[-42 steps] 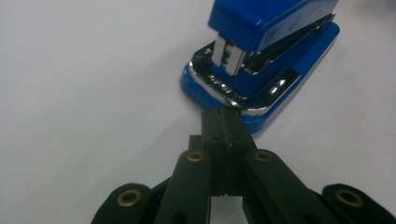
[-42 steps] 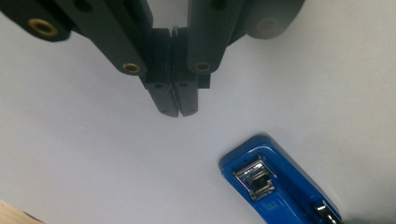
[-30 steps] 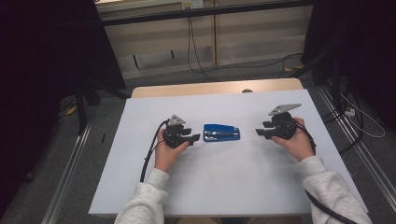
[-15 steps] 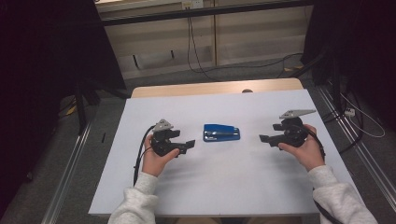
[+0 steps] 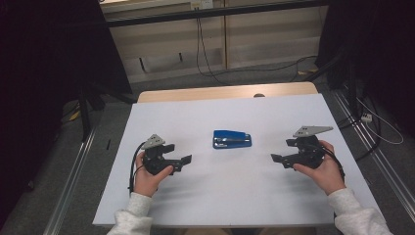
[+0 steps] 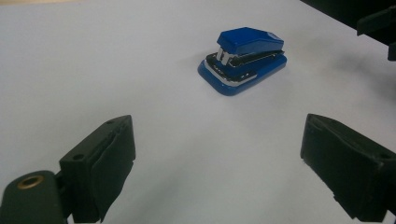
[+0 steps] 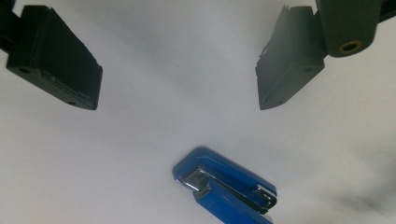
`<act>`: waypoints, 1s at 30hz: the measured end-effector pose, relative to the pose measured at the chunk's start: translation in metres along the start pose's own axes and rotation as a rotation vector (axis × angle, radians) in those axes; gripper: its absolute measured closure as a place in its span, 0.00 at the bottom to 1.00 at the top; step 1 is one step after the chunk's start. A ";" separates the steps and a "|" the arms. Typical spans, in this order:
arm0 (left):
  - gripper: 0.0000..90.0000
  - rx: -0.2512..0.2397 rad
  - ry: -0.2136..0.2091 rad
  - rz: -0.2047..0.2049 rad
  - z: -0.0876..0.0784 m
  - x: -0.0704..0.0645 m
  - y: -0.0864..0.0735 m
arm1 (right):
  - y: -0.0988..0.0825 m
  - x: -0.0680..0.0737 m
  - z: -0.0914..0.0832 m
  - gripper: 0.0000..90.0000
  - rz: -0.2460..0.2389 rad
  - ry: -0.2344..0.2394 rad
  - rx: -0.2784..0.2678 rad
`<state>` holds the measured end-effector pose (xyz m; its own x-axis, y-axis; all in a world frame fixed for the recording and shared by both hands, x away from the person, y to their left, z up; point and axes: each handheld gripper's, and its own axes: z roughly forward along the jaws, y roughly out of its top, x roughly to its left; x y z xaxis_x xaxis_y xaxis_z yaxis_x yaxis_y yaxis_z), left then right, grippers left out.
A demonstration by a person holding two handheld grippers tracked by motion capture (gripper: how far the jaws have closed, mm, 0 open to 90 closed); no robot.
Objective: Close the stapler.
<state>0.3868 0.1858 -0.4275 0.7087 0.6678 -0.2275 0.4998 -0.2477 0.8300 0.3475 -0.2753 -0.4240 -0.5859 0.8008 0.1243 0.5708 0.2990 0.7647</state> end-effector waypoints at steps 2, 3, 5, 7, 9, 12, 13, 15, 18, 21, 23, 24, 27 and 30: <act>0.11 -0.008 0.007 0.012 -0.005 -0.001 -0.001 | -0.002 0.003 -0.001 0.15 -0.003 0.005 0.004; 0.11 -0.010 0.008 0.014 -0.007 -0.001 -0.002 | -0.004 0.004 -0.002 0.15 -0.005 0.008 0.008; 0.11 -0.017 0.009 0.016 -0.011 -0.002 -0.003 | -0.007 0.006 -0.003 0.14 -0.007 0.008 0.012; 0.11 -0.013 0.013 0.019 -0.014 -0.003 -0.005 | -0.009 0.008 -0.005 0.14 -0.004 0.010 0.012; 0.11 -0.005 0.012 0.026 -0.016 -0.006 -0.005 | -0.012 0.008 -0.006 0.14 0.001 0.012 0.013; 0.11 -0.005 0.011 0.045 -0.019 -0.011 -0.006 | -0.015 0.008 -0.009 0.14 0.005 0.017 0.022; 0.10 -0.002 0.005 0.052 -0.020 -0.011 -0.006 | -0.017 0.009 -0.010 0.14 0.005 0.019 0.021; 0.10 -0.001 0.005 0.052 -0.021 -0.012 -0.008 | -0.020 0.010 -0.013 0.14 0.007 0.019 0.022; 0.10 -0.010 -0.006 0.044 -0.025 -0.011 -0.010 | -0.024 0.012 -0.017 0.14 0.002 0.019 0.022; 0.10 -0.017 -0.003 0.041 -0.029 -0.011 -0.011 | -0.027 0.014 -0.020 0.14 -0.002 0.018 0.020; 0.10 -0.014 0.002 0.044 -0.031 -0.010 -0.013 | -0.029 0.014 -0.022 0.14 -0.001 0.016 0.019; 0.10 -0.019 0.004 0.043 -0.032 -0.010 -0.014 | -0.030 0.014 -0.023 0.14 0.000 0.016 0.017; 0.10 -0.012 0.013 0.045 -0.035 -0.009 -0.017 | -0.031 0.015 -0.025 0.14 0.006 0.017 0.003; 0.10 -0.010 0.011 0.041 -0.038 -0.009 -0.019 | -0.033 0.015 -0.027 0.15 -0.001 0.021 0.007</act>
<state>0.3523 0.2112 -0.4218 0.7231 0.6649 -0.1872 0.4653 -0.2686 0.8434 0.3039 -0.2870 -0.4305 -0.5983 0.7896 0.1363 0.5741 0.3038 0.7603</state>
